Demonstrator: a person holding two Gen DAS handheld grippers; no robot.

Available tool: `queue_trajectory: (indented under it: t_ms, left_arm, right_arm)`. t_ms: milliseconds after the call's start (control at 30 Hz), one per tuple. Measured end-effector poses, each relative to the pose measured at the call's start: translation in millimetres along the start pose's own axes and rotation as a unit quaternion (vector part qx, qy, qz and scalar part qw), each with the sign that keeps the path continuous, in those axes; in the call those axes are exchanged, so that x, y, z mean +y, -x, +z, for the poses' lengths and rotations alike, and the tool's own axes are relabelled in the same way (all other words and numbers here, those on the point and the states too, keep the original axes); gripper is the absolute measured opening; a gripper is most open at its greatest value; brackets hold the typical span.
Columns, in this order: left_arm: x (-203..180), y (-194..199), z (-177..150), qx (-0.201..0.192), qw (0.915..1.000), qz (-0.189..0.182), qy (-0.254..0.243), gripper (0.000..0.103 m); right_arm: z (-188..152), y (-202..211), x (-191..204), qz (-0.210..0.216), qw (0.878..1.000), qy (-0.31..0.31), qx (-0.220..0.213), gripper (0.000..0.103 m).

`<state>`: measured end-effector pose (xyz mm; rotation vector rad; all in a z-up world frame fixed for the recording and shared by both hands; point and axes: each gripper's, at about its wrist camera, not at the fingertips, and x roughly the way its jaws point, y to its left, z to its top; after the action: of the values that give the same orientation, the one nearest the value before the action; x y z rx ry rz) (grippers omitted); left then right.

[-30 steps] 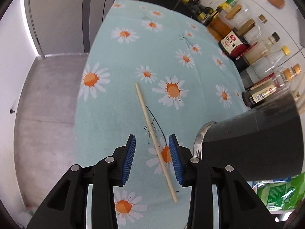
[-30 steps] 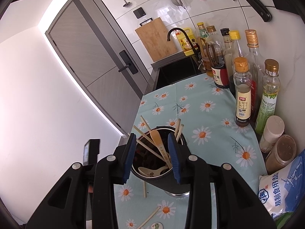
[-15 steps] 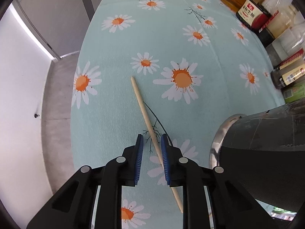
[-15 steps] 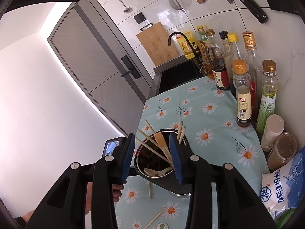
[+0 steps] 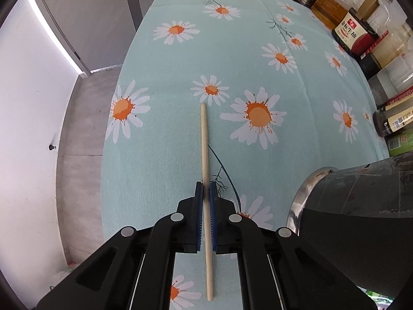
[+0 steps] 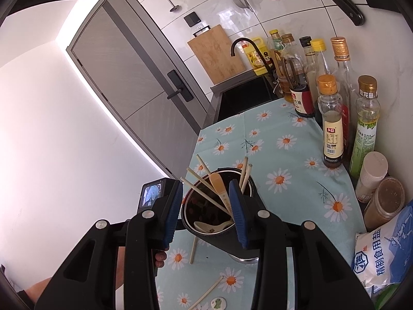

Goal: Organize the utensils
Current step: 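Lift the chopstick with the left gripper and lower it into the black holder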

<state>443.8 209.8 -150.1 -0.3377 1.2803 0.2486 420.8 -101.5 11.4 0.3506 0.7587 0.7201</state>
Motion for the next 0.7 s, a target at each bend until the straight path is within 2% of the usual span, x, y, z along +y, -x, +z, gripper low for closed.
queue_trajectory:
  t_ms: [233,333,433,567,700]
  left_arm:
    - [4.0,25.7,-9.1,-0.043,0.9989,-0.017,-0.002,0.004]
    - [2.5,49.5,-13.1,-0.087,0.9959,-0.014,-0.020,0.004]
    - [3.3,74.0,-16.5,-0.123,0.9914,-0.040,-0.023,0.004]
    - [0.5,112.8,-24.6,-0.176,0.9813,-0.069,-0.039,0.004]
    - [-8.9,153.7,-35.0,-0.226,0.9655,-0.110,-0.067,0.004]
  right_arm:
    - [0.4,-3.2,4.3,0.000,1.000,0.004,0.004,0.038]
    - [-0.1,-3.4,8.2,0.001,1.000,0.009,0.005,0.038]
    - [-0.8,-5.1,10.9,0.000,1.000,0.013,0.007,0.038]
    - [-2.4,-6.5,12.9,-0.004,1.000,0.016,0.010,0.038]
    - [-4.2,-7.1,13.9,-0.008,1.000,0.018,0.013,0.038]
